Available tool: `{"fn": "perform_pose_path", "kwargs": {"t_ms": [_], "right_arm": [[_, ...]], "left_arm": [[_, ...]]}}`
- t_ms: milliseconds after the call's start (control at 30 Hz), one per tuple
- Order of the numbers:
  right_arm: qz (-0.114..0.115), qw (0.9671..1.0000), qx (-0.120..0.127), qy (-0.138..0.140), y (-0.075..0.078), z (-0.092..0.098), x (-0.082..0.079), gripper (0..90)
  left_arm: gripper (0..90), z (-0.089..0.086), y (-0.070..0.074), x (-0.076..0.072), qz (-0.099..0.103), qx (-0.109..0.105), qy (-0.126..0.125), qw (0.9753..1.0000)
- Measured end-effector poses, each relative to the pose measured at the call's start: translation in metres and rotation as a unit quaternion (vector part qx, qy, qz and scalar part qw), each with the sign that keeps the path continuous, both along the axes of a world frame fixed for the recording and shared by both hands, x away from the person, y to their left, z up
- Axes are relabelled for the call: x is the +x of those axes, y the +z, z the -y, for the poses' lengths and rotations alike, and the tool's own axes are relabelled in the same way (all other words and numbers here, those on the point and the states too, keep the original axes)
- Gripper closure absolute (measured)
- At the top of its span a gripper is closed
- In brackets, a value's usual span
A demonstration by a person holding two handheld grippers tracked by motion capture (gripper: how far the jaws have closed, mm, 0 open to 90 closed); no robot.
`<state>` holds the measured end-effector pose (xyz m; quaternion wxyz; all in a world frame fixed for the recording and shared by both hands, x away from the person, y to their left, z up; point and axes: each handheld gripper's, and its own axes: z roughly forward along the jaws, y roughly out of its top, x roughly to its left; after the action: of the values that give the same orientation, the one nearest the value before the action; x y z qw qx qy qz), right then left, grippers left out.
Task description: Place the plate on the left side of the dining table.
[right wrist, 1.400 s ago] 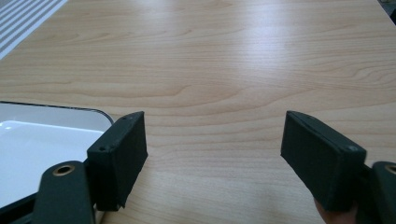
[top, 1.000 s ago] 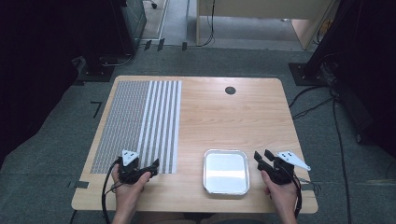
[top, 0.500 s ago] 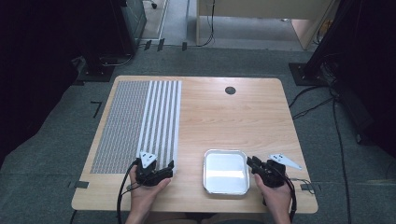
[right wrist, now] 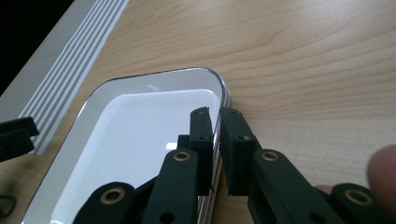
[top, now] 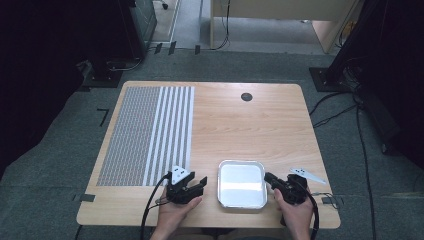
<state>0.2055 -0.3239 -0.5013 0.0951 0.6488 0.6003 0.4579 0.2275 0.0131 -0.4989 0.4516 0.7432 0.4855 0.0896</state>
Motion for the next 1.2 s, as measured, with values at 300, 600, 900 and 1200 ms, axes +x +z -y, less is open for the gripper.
{"fn": "perform_pose_path", "kwargs": {"t_ms": [300,600,900,1200], "right_arm": [[-0.016,0.9996,0.023,-0.003,-0.005,0.002,-0.004,84.7],[-0.027,0.9984,0.049,0.003,-0.011,0.005,-0.007,82.1],[-0.012,0.9961,0.087,0.002,-0.008,0.012,-0.012,82.2],[0.023,0.9962,0.083,-0.013,-0.002,0.009,-0.017,79.5]], "left_arm": [[60.6,0.02,0.001,-0.007,0.026,0.022,-0.036,0.9988],[72.1,0.033,-0.004,-0.007,0.009,0.03,-0.049,0.9983],[73.7,0.034,-0.004,-0.005,0.008,0.033,-0.046,0.9984],[65.8,0.036,-0.007,-0.007,0.011,0.042,-0.049,0.9978]]}}
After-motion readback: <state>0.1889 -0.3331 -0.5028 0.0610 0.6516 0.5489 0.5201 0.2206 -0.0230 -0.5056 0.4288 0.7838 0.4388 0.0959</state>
